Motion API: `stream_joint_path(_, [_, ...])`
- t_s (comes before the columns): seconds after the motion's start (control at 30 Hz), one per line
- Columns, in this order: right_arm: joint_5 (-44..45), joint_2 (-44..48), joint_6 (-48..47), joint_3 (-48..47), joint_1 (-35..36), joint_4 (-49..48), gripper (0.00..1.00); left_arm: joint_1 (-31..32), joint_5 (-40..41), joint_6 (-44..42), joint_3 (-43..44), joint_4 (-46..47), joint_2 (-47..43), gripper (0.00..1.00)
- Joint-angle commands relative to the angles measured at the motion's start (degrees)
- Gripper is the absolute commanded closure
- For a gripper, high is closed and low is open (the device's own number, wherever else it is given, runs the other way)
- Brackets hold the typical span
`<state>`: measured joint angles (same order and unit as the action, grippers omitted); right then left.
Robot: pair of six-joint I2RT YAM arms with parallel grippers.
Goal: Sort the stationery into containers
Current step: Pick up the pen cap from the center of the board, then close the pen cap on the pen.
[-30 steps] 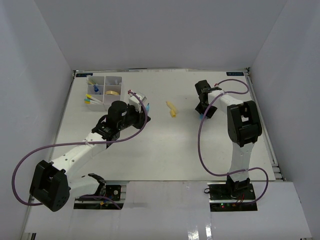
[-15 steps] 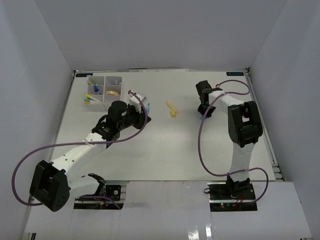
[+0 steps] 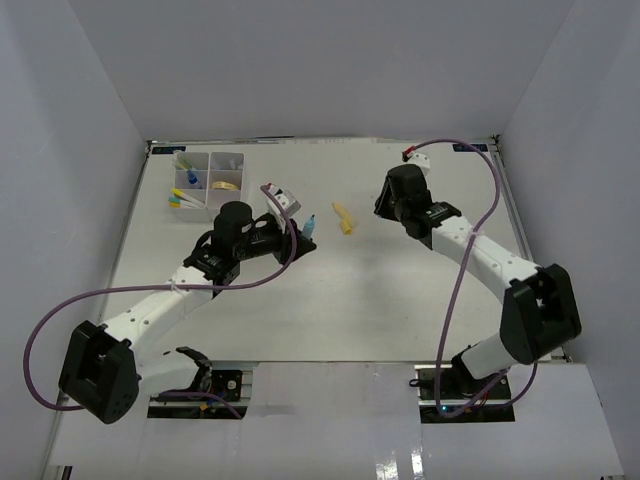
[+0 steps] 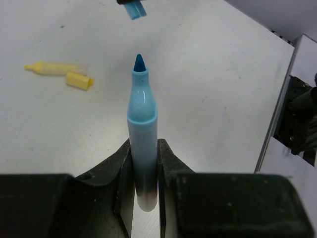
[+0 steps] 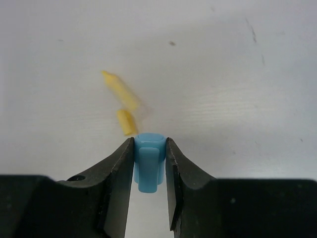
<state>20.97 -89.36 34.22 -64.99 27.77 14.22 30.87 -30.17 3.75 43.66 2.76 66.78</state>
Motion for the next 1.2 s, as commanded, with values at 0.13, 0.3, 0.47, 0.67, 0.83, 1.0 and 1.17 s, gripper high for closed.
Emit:
stream_joint_path(0.13, [-8.39, 16.05, -15.84, 7.85, 7.03, -26.50, 0.92, 0.15, -14.64, -1.81, 5.02, 4.18, 3.26, 1.00])
stream_joint_path(0.3, [-13.23, 21.68, -18.22, 9.80, 9.14, -35.73, 0.92, 0.50, -17.90, -2.17, 9.33, 5.84, 6.68, 1.00])
stream_joint_path(0.47, [-14.73, 23.53, -17.17, 11.46, 11.86, -41.37, 0.92, 0.50, -19.66, -0.24, 5.92, 9.62, 5.03, 1.00])
stream_joint_path(0.67, [-12.10, 24.50, -13.48, 13.13, 15.82, -47.50, 0.92, 0.68, -11.94, 0.99, 0.64, 11.38, -0.07, 1.00])
stream_joint_path(0.83, [-6.92, 21.87, -14.53, 11.47, 21.09, -49.20, 0.92, 0.68, -4.21, 2.84, -0.06, 11.82, -0.43, 1.00])
stream_joint_path(1.0, [-1.20, 19.84, -15.23, 10.33, 24.08, -49.20, 0.92, 0.68, -0.33, 5.04, -0.15, 12.00, -0.34, 1.00])
stream_joint_path(1.17, [2.83, 17.47, -17.07, 8.13, 26.45, -47.44, 0.92, 0.68, 0.91, 4.95, 0.02, 11.56, -0.34, 1.00])
